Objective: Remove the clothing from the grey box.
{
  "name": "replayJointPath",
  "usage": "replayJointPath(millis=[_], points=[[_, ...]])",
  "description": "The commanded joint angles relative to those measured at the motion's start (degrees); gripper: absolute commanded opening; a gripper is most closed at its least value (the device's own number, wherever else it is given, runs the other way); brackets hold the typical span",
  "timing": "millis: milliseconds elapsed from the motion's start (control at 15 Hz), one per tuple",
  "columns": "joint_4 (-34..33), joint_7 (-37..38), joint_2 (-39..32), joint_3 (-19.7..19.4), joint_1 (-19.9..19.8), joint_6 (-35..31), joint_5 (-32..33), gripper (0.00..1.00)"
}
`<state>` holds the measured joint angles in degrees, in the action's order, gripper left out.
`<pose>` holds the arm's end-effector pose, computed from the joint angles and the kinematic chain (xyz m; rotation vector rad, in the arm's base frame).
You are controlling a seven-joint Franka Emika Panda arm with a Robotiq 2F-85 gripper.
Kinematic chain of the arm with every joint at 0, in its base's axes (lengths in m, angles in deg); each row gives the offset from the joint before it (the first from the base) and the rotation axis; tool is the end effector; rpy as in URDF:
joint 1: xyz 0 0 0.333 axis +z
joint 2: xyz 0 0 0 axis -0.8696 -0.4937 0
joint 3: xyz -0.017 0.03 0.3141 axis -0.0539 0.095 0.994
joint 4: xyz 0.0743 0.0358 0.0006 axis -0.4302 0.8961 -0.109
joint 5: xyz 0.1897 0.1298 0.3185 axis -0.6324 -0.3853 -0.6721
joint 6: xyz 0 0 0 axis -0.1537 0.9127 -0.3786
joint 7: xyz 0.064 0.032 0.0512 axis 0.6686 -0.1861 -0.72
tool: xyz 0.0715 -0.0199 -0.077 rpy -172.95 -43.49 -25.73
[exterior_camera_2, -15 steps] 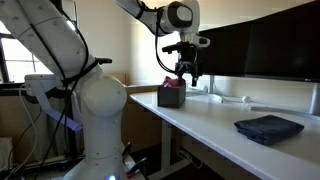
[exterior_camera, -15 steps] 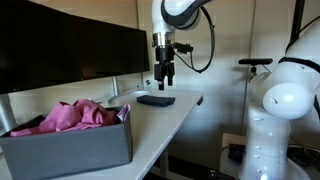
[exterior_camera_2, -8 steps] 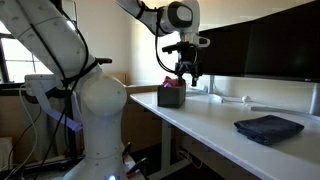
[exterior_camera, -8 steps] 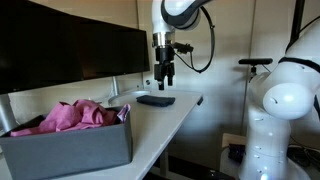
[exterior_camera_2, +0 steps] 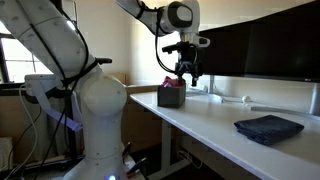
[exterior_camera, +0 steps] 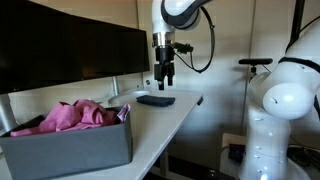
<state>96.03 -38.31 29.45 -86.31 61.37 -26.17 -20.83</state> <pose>0.3617 0.0027 0.4898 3.1198 -0.0243 0.0100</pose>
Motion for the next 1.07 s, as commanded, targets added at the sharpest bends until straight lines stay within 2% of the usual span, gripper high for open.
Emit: replayJointPath(millis=[0,133,333,800,1000], points=[[-0.1,-0.2,0.0,0.4,-0.4,0.1,-0.2,1.00],[-0.1,-0.2,0.0,0.4,-0.4,0.1,-0.2,1.00],[-2.0,1.5,-1.7,2.5,-0.2,-1.6,1.2,1.00],[-14.1,7.5,-13.1,10.7,1.5,-4.6,3.8,1.00],[-19.0,8.0,-18.1,12.0,2.5,-7.1,4.9,1.00]])
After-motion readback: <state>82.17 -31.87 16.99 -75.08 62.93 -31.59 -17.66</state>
